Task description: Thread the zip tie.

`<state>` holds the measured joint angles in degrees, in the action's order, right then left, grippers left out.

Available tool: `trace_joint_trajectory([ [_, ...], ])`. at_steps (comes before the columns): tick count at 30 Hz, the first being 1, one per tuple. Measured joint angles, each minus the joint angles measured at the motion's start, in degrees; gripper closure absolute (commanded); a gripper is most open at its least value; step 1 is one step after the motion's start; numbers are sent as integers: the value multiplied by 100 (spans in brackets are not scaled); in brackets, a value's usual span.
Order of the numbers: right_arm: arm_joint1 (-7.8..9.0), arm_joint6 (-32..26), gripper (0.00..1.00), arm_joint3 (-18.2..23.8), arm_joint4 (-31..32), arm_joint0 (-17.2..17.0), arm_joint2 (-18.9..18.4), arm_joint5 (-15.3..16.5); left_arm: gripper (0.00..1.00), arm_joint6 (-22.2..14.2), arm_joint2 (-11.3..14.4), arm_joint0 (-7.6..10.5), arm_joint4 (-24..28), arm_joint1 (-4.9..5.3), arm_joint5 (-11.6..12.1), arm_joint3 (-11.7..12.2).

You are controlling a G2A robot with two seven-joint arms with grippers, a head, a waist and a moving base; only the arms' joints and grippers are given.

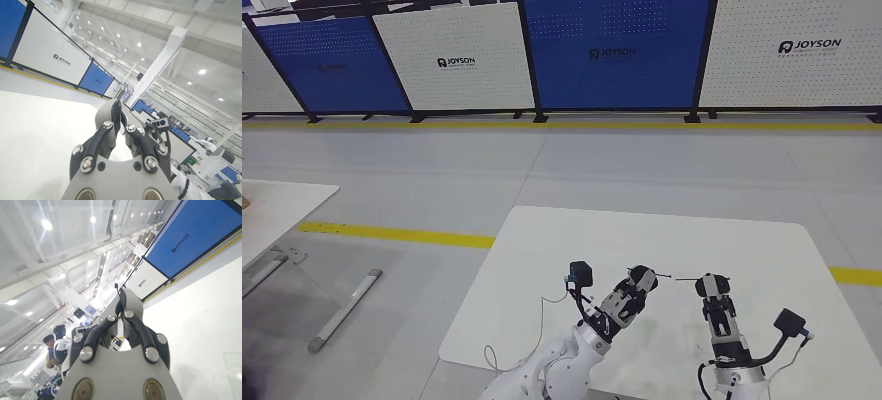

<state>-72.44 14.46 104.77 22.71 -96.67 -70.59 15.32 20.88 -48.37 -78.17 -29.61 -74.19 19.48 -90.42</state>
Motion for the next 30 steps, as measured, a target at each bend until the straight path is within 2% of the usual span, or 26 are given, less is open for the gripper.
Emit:
trace_joint_trajectory([
  [15,-78,-57,100,-132,42,193,97,-114,100,0,0,0,0,0,0,0],
  [22,-99,-76,100,-153,106,176,80,-154,100,0,0,0,0,0,0,0],
  [30,-116,-54,100,-97,79,101,31,-45,100,0,0,0,0,0,0,0],
])
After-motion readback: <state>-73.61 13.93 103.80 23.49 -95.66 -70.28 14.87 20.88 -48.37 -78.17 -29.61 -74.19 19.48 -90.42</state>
